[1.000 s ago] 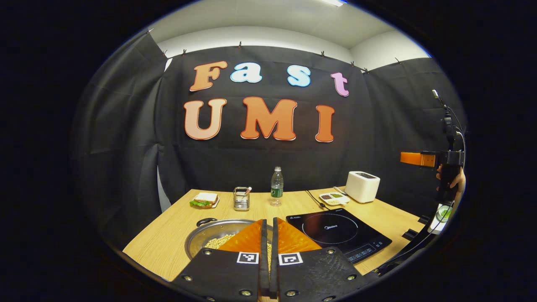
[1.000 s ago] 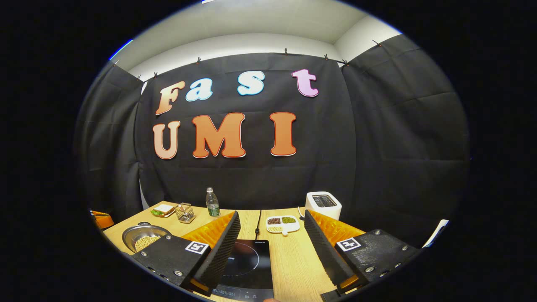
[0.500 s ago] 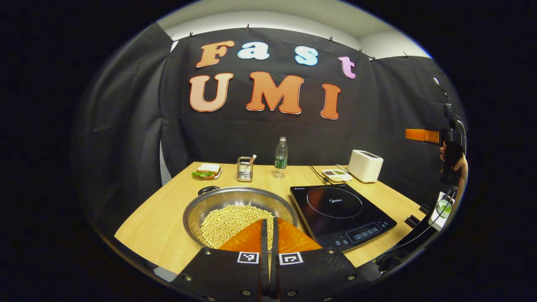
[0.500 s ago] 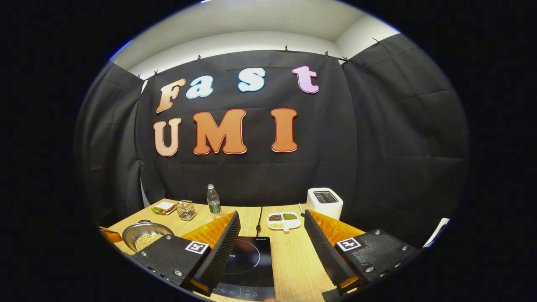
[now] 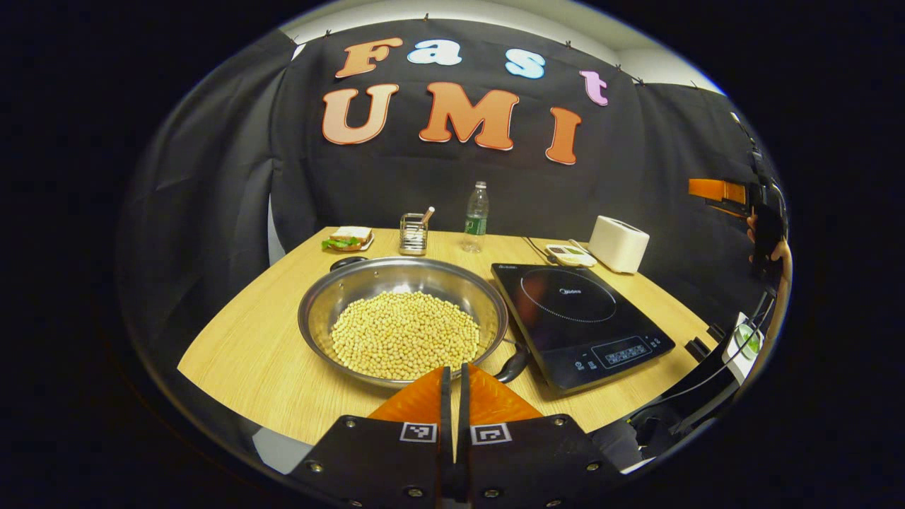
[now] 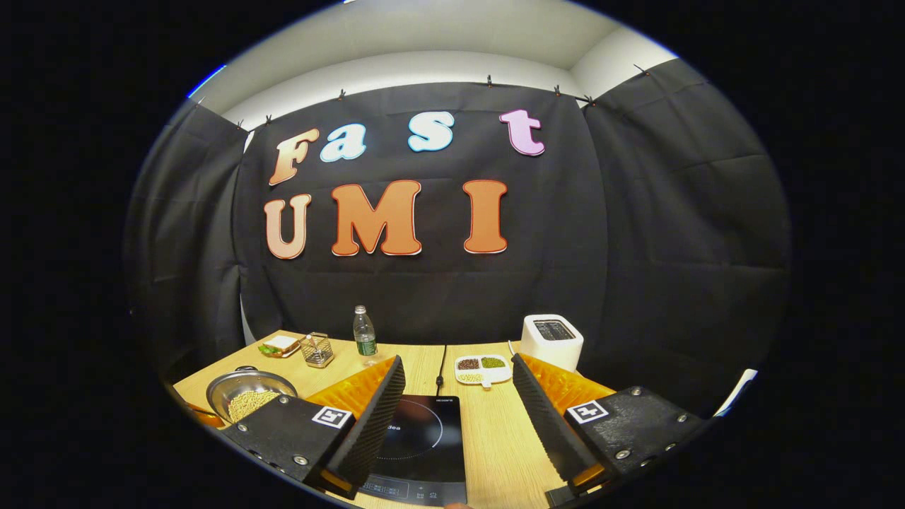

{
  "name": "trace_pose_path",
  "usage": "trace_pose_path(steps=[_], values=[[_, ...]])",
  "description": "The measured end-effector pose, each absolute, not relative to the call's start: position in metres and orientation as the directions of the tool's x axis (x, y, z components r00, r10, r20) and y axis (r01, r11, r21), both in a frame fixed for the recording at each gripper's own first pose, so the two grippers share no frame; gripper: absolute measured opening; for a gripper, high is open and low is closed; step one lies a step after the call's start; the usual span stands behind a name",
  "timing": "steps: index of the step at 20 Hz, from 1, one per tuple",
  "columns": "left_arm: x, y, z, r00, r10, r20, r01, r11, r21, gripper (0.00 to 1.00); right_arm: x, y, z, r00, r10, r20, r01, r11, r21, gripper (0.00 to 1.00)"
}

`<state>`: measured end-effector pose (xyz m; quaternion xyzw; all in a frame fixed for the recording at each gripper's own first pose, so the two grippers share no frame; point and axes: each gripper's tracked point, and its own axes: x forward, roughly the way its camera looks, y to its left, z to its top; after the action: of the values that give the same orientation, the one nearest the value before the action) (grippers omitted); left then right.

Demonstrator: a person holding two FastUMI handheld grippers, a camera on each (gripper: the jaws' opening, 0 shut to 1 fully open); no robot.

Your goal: First push the handle of the pot to place it horizontally, then grasp the pot with both hands and set it on the induction cooktop.

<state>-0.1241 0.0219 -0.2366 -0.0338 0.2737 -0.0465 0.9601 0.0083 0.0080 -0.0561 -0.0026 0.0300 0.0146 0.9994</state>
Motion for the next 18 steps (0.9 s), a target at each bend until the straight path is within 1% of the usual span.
trace_pose_path(steps=[4, 6, 8, 9, 13, 18], values=[[-0.131, 0.021, -0.254, 0.823, -0.112, -0.556, 0.077, 0.993, -0.087, 0.02, 0.008, 0.009, -0.06, 0.997, 0.031, -0.071, -0.032, 0.999, -0.009, 0.95], [-0.132, 0.017, -0.262, 0.812, -0.121, -0.571, 0.088, 0.992, -0.085, 0.04, 0.01, 0.01, -0.062, 0.997, 0.031, -0.078, -0.032, 0.999, -0.011, 0.95], [-0.134, 0.015, -0.273, 0.797, -0.131, -0.59, 0.101, 0.991, -0.084, 0.02, 0.011, 0.009, -0.065, 0.996, 0.031, -0.086, -0.032, 0.999, -0.012, 0.95], [-0.133, 0.013, -0.278, 0.789, -0.135, -0.6, 0.105, 0.991, -0.086, 0.05, 0.009, 0.008, -0.067, 0.996, 0.031, -0.089, -0.032, 0.999, -0.012, 0.95], [-0.126, 0.009, -0.291, 0.768, -0.161, -0.62, 0.114, 0.987, -0.114, 0.02, 0.008, 0.007, -0.068, 0.995, 0.027, -0.093, -0.028, 1.0, -0.011, 0.95], [-0.113, 0.011, -0.3, 0.758, -0.153, -0.634, 0.102, 0.988, -0.116, 0.02, 0.007, 0.005, -0.068, 0.995, 0.02, -0.102, -0.022, 1.0, -0.021, 0.95]])
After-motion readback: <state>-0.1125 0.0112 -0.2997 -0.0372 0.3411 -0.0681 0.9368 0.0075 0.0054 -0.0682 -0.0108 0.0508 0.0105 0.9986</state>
